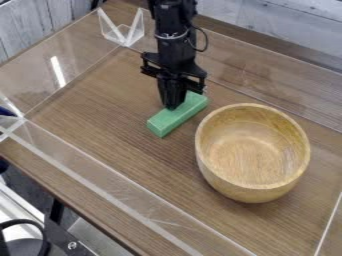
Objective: Remove the green block from inside the brown bowl and put it on the table
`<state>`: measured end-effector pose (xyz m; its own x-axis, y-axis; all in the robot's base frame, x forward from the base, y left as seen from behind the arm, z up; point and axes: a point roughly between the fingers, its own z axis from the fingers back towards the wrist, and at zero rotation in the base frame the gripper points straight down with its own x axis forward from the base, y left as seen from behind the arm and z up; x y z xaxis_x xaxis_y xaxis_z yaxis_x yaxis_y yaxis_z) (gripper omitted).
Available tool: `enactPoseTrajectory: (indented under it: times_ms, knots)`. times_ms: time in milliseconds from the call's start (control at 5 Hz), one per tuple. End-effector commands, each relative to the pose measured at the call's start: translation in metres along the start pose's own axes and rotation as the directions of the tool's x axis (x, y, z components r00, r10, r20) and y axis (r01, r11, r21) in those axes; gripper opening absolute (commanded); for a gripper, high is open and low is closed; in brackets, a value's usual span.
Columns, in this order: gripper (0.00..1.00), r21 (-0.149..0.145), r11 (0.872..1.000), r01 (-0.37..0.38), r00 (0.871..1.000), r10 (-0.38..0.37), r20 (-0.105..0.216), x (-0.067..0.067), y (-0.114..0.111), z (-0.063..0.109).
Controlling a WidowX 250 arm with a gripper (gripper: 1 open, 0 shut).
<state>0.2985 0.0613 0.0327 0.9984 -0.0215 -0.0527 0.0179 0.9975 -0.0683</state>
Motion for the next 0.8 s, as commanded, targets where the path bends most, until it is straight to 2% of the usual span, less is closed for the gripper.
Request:
enactPoseTrajectory:
  times_ms: [0, 600]
  knots:
    - [0.0, 0.001, 1.0, 0.001, 1.0, -0.001, -0.005, 0.003, -0.001, -0.007]
    - [0.0, 0.0, 1.0, -0.008, 1.0, 0.008, -0.027, 0.005, 0.001, -0.02]
